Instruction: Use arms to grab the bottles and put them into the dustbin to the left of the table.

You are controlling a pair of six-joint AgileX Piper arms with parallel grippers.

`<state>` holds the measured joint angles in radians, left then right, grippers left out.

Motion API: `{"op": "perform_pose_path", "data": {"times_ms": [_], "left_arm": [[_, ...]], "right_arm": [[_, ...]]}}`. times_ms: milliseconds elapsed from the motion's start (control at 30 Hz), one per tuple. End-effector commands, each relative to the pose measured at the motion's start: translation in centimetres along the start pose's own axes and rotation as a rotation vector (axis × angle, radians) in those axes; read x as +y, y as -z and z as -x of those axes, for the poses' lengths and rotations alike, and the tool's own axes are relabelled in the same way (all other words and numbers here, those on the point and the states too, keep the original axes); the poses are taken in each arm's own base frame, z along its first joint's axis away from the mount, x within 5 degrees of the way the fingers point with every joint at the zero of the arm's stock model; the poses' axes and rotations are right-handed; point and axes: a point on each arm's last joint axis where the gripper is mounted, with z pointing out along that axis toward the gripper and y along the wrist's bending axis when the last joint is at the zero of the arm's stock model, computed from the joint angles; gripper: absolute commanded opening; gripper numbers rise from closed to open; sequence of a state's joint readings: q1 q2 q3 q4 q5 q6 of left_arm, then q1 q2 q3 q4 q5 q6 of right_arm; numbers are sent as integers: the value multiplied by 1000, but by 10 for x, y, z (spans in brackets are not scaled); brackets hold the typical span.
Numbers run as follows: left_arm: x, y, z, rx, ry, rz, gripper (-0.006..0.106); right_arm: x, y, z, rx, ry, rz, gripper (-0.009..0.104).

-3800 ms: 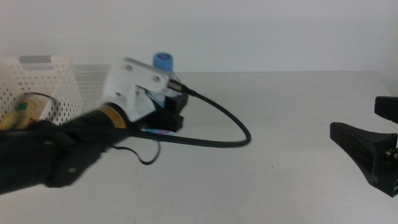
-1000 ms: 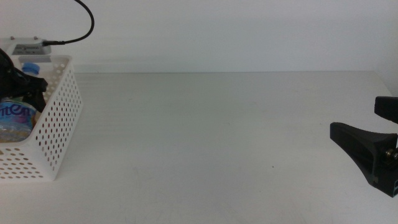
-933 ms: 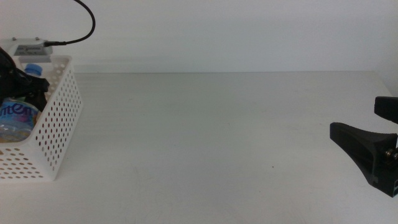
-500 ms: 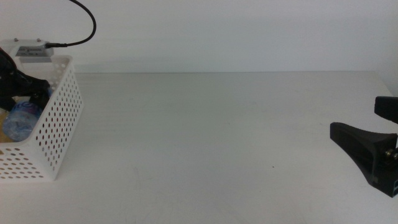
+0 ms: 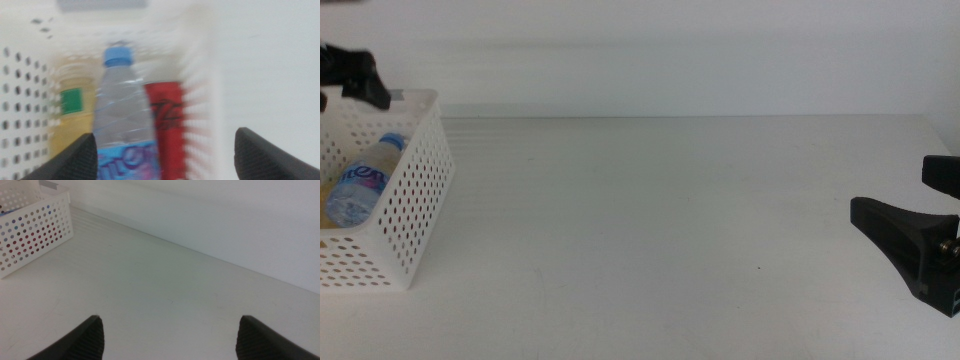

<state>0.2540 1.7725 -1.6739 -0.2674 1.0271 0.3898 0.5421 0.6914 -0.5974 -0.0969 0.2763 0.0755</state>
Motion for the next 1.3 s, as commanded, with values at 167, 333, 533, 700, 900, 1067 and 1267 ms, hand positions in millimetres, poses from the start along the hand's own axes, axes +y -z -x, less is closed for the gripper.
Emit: {"op": "perform_pose_path", "data": {"times_ms": [167, 333, 533, 700, 900, 1067, 1267], "left_arm": [[-40, 73, -14, -277, -64, -139, 90], [-57, 92, -41, -402, -100, -174, 90], [-85, 114, -74, -597, -114, -198, 90], [-123, 125, -95, -729, -194, -176, 90], [-156, 121, -113, -780, -259, -237, 89], [-171, 109, -125, -753, -302, -279, 85], [-173, 98, -135, -710, -300, -288, 76]], "right_arm": [[0, 3, 16, -100, 23, 3, 87], [0, 3, 16, -100, 23, 3, 87], [0, 3, 16, -100, 23, 3, 87], [0, 3, 16, -100, 23, 3, 87], [0, 3, 16, -100, 23, 3, 87], [0, 3, 16, -100, 23, 3, 87], [0, 3, 16, -100, 23, 3, 87]]}}
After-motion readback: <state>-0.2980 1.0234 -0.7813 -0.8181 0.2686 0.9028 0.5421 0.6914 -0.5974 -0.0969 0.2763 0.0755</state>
